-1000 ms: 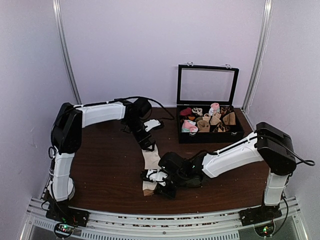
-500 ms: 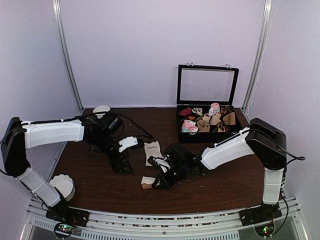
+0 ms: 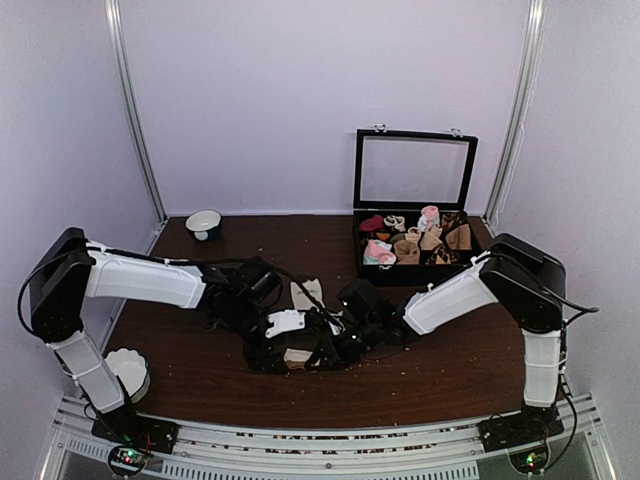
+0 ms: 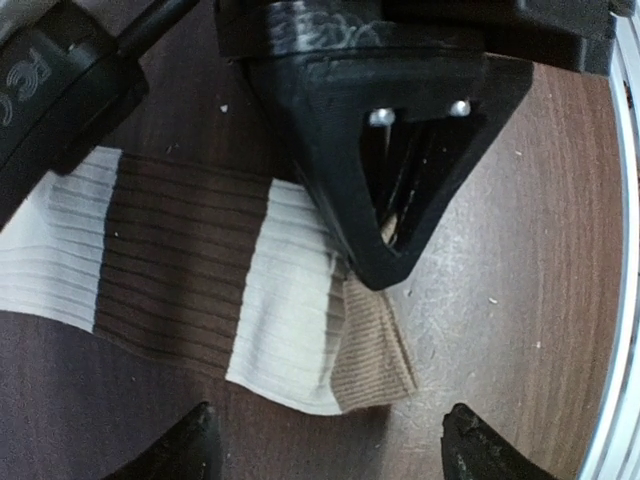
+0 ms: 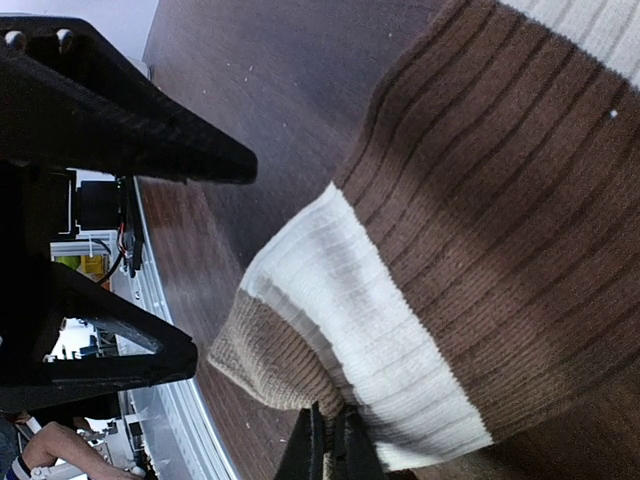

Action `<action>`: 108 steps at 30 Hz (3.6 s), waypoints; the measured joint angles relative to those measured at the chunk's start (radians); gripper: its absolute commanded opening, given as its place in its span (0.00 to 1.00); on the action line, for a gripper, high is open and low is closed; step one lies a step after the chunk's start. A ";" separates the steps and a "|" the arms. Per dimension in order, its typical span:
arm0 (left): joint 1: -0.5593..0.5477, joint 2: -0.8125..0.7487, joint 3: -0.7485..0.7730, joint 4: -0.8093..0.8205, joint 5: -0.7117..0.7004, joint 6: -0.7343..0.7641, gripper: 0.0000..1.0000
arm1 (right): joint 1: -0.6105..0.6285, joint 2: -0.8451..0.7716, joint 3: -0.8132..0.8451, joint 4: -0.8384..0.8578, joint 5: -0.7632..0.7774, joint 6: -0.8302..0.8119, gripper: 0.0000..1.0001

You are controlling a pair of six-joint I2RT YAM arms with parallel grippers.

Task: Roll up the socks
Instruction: Roll the sock at the center of the board.

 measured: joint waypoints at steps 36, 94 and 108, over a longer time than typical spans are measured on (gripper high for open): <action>-0.122 0.047 0.023 0.070 -0.138 0.044 0.00 | -0.008 -0.037 -0.017 -0.031 0.027 0.012 0.28; 0.149 0.362 0.254 -0.285 0.518 -0.109 0.00 | 0.209 -0.158 -0.251 0.328 0.445 -0.949 0.37; 0.152 0.364 0.254 -0.292 0.514 -0.108 0.00 | 0.200 -0.123 -0.251 0.354 0.539 -0.950 0.04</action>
